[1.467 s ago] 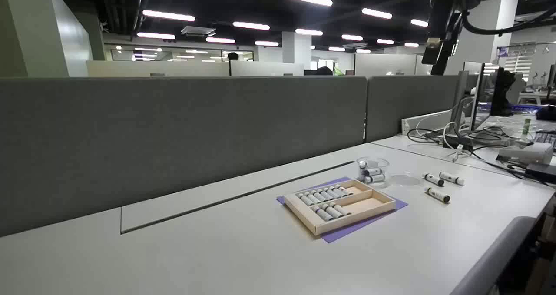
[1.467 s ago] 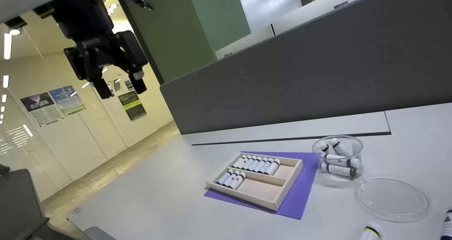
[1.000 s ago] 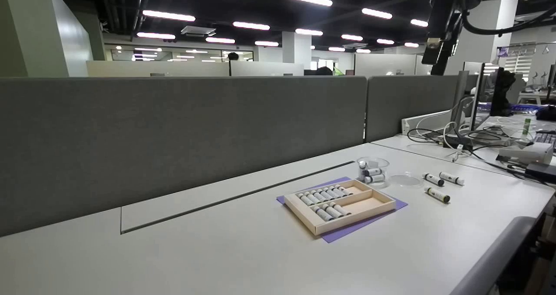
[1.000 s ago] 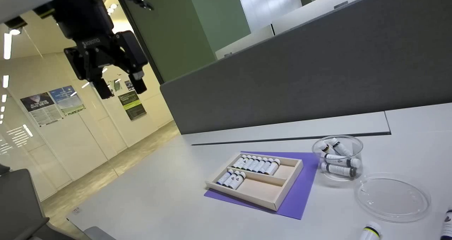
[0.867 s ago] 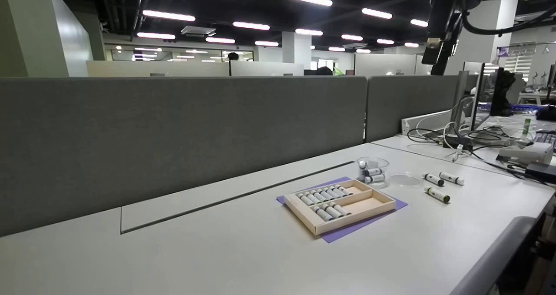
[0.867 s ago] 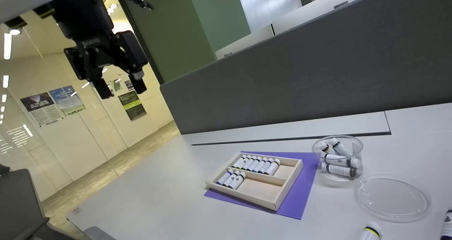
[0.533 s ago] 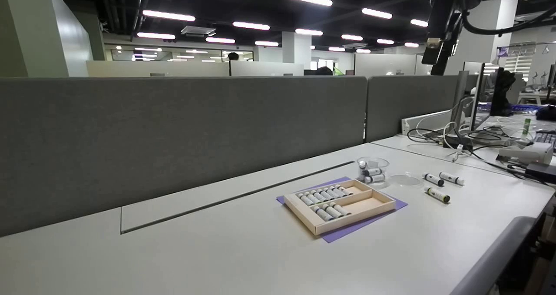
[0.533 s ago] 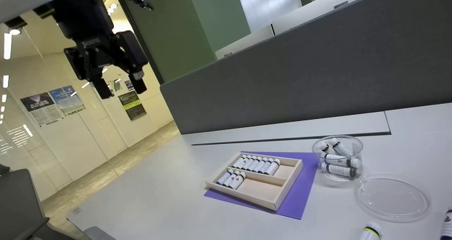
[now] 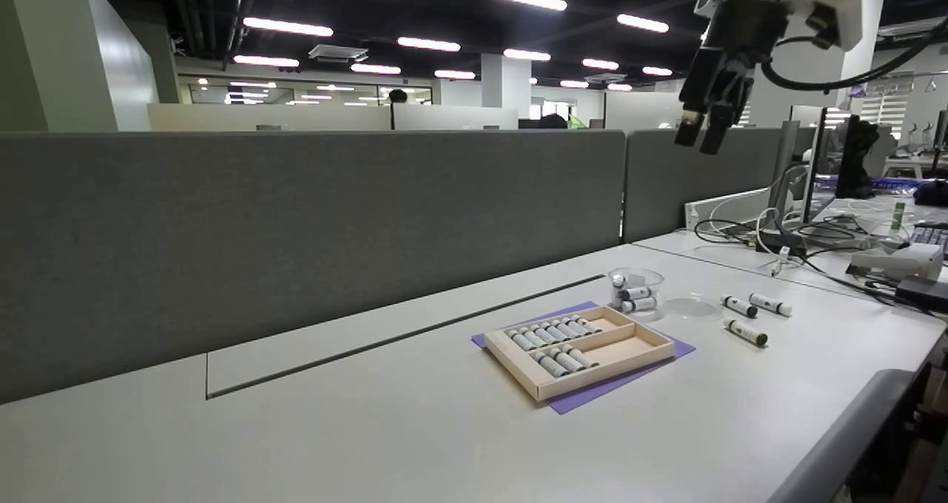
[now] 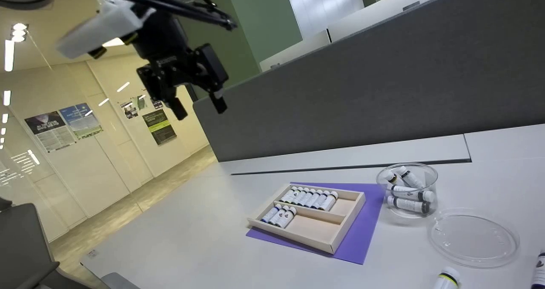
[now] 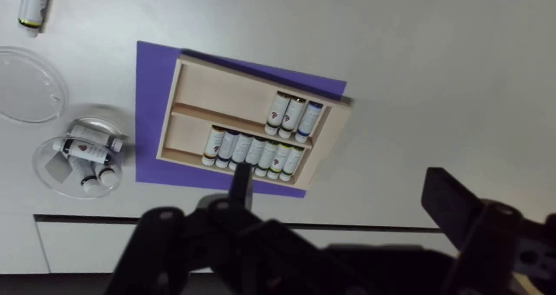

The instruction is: Take one bottle from the tray and place it on the counter

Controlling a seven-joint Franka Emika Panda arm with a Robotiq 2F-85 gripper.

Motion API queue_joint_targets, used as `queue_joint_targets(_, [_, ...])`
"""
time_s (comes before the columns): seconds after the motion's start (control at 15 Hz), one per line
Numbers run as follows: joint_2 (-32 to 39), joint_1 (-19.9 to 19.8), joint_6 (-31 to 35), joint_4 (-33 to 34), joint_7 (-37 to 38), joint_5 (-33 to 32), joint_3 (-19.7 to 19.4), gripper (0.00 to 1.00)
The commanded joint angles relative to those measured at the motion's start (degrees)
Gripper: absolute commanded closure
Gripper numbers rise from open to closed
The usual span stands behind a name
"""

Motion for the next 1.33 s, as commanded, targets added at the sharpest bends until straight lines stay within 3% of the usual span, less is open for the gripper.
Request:
queue_joint_targets(0.0, [13.2, 0.1, 9.7, 4.6, -3.1, 1.9, -2.3, 0.00])
queue_joint_targets(0.27, [28.0, 0.6, 16.7, 10.1, -6.4, 7.9, -3.1, 0.00])
queue_joint_targets(0.47, [37.8, -1.3, 16.9, 16.2, -7.0, 13.0, 0.9, 0.00])
queue_joint_targets(0.8, [50.2, -3.9, 15.3, 25.0, 0.1, 8.9, 8.3, 0.00])
queue_joint_targets(0.87, [51.2, -4.5, 11.1, 26.6, 0.8, 8.0, 9.4, 0.00])
queue_joint_targets(0.93, [48.1, -5.8, 16.0, 21.9, -1.5, 8.7, 10.4, 0.00])
queue_joint_targets(1.27, [51.7, -6.2, 13.2, 25.7, -0.2, 7.8, 11.4, 0.00])
